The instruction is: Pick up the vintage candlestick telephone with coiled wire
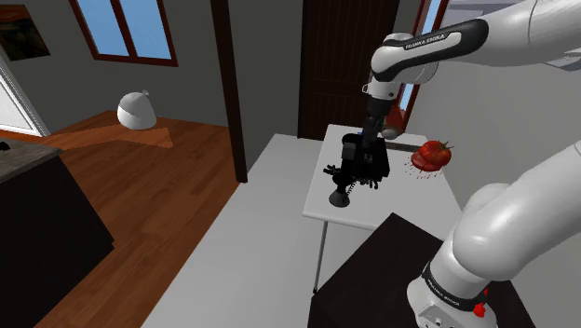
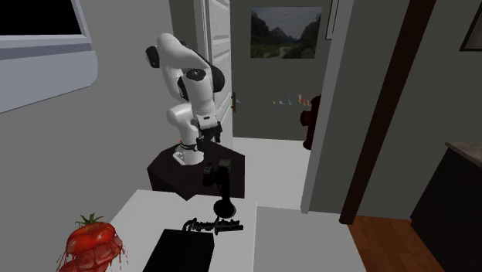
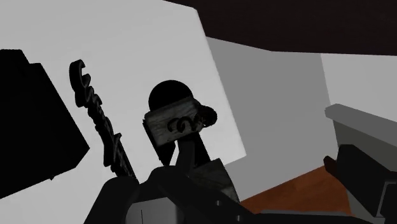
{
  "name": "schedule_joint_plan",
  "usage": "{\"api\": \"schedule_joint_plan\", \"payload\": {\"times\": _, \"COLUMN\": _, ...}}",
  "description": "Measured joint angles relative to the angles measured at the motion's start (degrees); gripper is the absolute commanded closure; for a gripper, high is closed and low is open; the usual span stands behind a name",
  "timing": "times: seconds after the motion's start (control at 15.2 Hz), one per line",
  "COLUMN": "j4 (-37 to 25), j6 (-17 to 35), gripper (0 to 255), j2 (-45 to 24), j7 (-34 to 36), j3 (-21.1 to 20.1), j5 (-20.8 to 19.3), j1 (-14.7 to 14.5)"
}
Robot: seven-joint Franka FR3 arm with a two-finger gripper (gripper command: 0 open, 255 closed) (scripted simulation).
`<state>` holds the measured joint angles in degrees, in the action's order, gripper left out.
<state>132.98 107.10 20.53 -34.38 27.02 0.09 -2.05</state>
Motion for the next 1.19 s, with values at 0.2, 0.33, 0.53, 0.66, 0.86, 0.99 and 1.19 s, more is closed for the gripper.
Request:
{"api": "schedule_joint_plan", "payload": {"times": 0.2, "j4": -2.6, "j6": 2.8, "gripper": 0, "j2": -7.5, "j7": -7.3, "j3": 4.0, "j5": 3.8, "j1": -1.0}}
{"api": "schedule_joint_plan", "payload": {"times": 0.33, "j4": -5.2, "j6": 3.7, "gripper": 0, "j2": -12.9, "j7": -12.5, "j3": 6.2, "j5": 7.2, "j1": -1.3}}
{"api": "schedule_joint_plan", "payload": {"times": 0.53, "j4": -5.6, "j6": 5.4, "gripper": 0, "j2": -16.2, "j7": -15.6, "j3": 7.0, "j5": 9.4, "j1": -1.4}}
{"api": "schedule_joint_plan", "payload": {"times": 0.66, "j4": -5.1, "j6": 6.9, "gripper": 0, "j2": -17.6, "j7": -16.6, "j3": 7.2, "j5": 10.3, "j1": -1.4}}
{"api": "schedule_joint_plan", "payload": {"times": 0.86, "j4": -3.9, "j6": 8.9, "gripper": 0, "j2": -18.8, "j7": -17.6, "j3": 7.3, "j5": 11.2, "j1": -1.4}}
{"api": "schedule_joint_plan", "payload": {"times": 0.99, "j4": -3.9, "j6": 9.2, "gripper": 255, "j2": -19.2, "j7": -17.9, "j3": 7.3, "j5": 11.5, "j1": -1.4}}
{"api": "schedule_joint_plan", "payload": {"times": 1.19, "j4": -3.9, "j6": 9.3, "gripper": 255, "j2": -19.3, "j7": -17.9, "j3": 7.3, "j5": 11.6, "j1": -1.4}}
